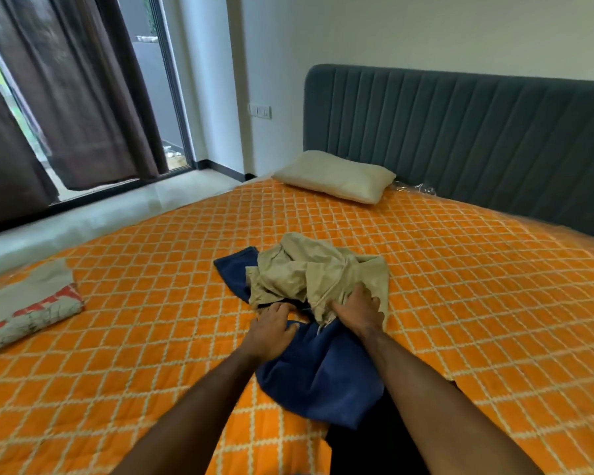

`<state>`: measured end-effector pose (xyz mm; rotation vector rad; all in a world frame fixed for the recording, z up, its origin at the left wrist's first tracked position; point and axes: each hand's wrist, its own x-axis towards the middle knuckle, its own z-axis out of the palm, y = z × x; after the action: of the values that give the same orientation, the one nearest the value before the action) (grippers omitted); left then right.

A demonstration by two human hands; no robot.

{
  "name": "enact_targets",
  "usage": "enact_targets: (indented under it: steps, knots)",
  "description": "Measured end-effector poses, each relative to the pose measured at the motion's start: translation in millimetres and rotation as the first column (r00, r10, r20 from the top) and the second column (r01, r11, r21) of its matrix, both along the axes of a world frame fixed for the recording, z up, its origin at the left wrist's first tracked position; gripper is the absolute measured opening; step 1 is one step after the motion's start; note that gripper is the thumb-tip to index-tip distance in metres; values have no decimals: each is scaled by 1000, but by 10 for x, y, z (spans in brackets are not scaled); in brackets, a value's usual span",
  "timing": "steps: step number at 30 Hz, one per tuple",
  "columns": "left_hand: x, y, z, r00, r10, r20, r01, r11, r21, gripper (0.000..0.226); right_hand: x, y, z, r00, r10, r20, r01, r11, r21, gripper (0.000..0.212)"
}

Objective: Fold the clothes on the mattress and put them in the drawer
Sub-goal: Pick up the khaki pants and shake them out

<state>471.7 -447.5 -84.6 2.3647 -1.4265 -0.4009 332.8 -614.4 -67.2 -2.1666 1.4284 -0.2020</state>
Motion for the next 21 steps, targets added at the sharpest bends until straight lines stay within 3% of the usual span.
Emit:
enact_targets:
  steps: [4, 8, 12, 16, 18, 21]
  knots:
    - [-45, -202, -78, 996, -40, -84, 38, 999, -22, 47, 92, -173, -6, 989, 48, -138, -57, 996, -62, 52]
    - [-85, -251, -51, 984, -46, -172, 37, 998, -57, 51, 26, -230, 24, 993, 99, -64, -108, 984, -144, 34]
    - [-144, -195, 185, 971, -60, -233, 23, 987, -158, 52, -125, -161, 337, 986, 126, 110, -87, 948, -305, 32]
    - [-222, -191, 681, 960, -118, -252, 46, 960, -275, 69, -93, -59, 974, 929, 200, 311, -84, 933, -349, 25]
    - [-261, -161, 977, 965, -151, -213, 62, 926, -373, 77, -63, 49, 1432, 858, 234, 457, -60, 930, -363, 23]
    - [-397, -110, 1522, 967, -174, -185, 41, 826, -562, 78, -17, 199, 2179, 680, 341, 650, -117, 925, -362, 23]
